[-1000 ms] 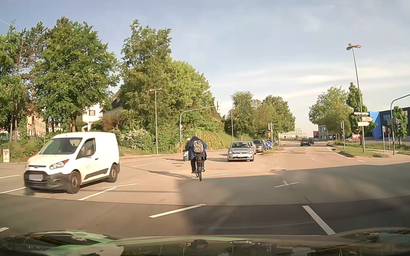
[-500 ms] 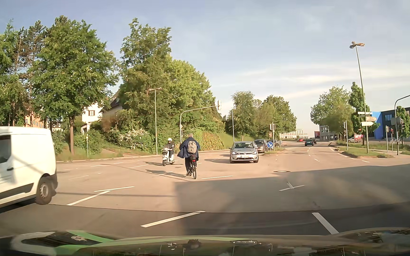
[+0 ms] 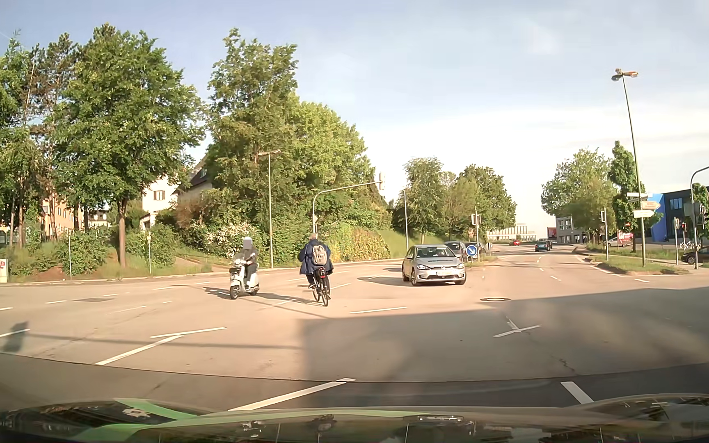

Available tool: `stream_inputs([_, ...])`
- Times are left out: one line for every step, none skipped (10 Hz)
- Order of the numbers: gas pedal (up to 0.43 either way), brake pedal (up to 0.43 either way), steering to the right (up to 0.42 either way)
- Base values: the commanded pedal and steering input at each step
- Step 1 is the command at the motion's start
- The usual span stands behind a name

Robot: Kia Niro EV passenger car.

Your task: Follow the waypoints while adhering to traffic rules and regulations

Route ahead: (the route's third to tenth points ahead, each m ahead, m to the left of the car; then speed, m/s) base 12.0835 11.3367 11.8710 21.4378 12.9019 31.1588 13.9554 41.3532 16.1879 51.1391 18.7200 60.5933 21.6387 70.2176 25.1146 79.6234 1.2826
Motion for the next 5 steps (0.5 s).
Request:
stream_inputs([0.039, 0.000, -0.049])
stream_inputs([0.047, 0.000, -0.050])
stream_inputs([0.059, 0.000, -0.052])
stream_inputs([0.059, 0.000, -0.054])
stream_inputs([0.059, 0.000, -0.054])
